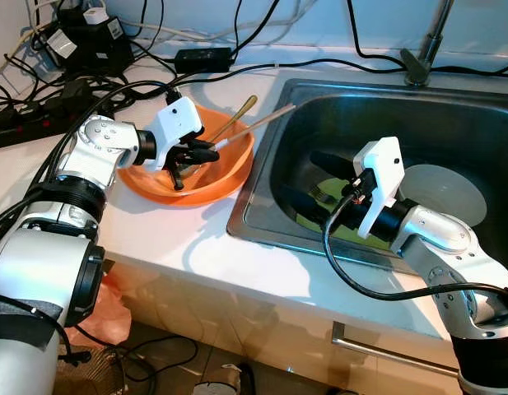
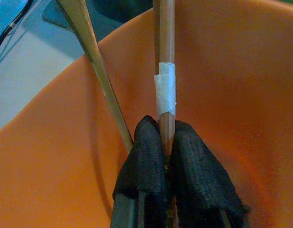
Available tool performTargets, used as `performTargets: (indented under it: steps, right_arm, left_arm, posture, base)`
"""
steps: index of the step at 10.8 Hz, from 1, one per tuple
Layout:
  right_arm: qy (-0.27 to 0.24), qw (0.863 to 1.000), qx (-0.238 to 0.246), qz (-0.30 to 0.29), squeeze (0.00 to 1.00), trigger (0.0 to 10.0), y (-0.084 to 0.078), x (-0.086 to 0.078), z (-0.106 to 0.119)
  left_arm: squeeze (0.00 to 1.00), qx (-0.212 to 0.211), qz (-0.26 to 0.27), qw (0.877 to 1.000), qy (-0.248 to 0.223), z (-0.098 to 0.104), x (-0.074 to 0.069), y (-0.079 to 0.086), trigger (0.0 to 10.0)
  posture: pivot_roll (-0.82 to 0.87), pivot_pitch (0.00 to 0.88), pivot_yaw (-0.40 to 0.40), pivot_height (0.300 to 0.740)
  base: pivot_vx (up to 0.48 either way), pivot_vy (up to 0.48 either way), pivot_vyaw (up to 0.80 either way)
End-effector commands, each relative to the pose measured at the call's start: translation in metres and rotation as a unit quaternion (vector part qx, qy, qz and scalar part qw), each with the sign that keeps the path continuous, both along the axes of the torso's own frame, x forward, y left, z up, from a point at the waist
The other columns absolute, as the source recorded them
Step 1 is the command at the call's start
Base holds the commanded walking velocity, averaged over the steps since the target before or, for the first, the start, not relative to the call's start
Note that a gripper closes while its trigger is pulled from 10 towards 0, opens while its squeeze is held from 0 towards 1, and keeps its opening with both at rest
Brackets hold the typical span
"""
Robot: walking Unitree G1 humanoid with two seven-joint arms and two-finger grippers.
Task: Kitchen organization
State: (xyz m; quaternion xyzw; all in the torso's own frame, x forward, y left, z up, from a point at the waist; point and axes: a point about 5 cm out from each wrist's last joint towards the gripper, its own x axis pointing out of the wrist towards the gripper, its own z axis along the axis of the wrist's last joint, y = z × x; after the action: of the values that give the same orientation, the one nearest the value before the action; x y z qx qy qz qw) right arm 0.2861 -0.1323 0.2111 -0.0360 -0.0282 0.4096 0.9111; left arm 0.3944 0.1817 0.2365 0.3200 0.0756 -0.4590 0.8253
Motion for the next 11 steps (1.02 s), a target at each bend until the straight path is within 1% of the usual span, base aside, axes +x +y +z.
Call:
performTargets:
  steps: [1,2,4,5,6,7,8,9,10,11]
  right_arm:
    - [-0.002,1.0,0.0,0.009,0.0,10.0,0.004,-0.002,0.0]
    - [-0.002,1.0,-0.001,0.01,0.0,10.0,0.004,-0.002,0.0]
    - [-0.008,1.0,0.005,0.004,0.0,10.0,0.003,0.0,0.002]
    - [-0.011,1.0,0.011,-0.001,0.0,10.0,0.002,0.001,0.004]
    - [-0.015,1.0,0.016,-0.005,0.0,10.0,0.001,0.002,0.005]
    - [-0.016,0.999,0.034,-0.018,0.0,10.0,-0.001,0.005,0.008]
    - [-0.02,0.998,0.046,-0.023,0.0,10.0,-0.001,0.006,0.011]
    - [-0.032,0.996,0.069,-0.037,0.0,10.0,-0.001,0.009,0.016]
    - [-0.04,0.99,0.112,-0.074,0.0,10.0,-0.003,0.015,0.024]
    - [-0.045,0.987,0.129,-0.088,0.0,10.0,-0.004,0.017,0.029]
  left_arm:
    - [0.0,0.003,0.011,1.0,-0.006,0.009,0.001,0.008,0.0]
    - [0.0,-0.013,0.025,0.999,-0.023,0.015,0.002,0.01,0.0]
    - [0.0,-0.059,0.048,0.995,-0.066,0.033,0.005,0.014,0.0]
    - [0.0,-0.063,0.05,0.994,-0.081,0.041,0.004,0.018,0.0]
    - [0.0,-0.058,0.05,0.992,-0.096,0.048,0.004,0.02,0.0]
    - [0.0,-0.096,0.042,0.984,-0.147,0.073,0.004,0.015,0.0]
    - [0.0,-0.107,0.052,0.974,-0.191,0.083,0.005,0.01,0.0]
    - [0.0,-0.12,0.07,0.958,-0.251,0.091,0.006,0.002,0.0]
    - [0.0,-0.147,0.081,0.938,-0.302,0.094,0.006,-0.01,0.0]
    - [0.0,-0.181,0.081,0.927,-0.318,0.092,0.005,-0.021,0.0]
  posture:
    - [0.05,0.114,0.169,0.74]
    - [0.05,0.114,0.169,0.74]
    - [0.05,0.108,0.162,0.74]
    - [0.05,0.108,0.162,0.74]
    - [0.05,0.108,0.16,0.74]
    - [0.06,0.104,0.158,0.74]
    - [0.06,0.102,0.159,0.74]
    - [0.06,0.1,0.156,0.74]
    - [0.06,0.097,0.152,0.74]
    - [0.06,0.095,0.146,0.74]
  base:
    - [0.0,0.0,0.0]
    - [0.0,0.0,0.0]
    - [0.0,0.0,0.0]
    - [0.0,0.0,0.0]
    - [0.0,0.0,0.0]
    - [0.0,0.0,0.0]
    - [0.0,0.0,0.0]
    - [0.0,0.0,0.0]
    - [0.0,0.0,0.0]
    - [0.0,0.0,0.0]
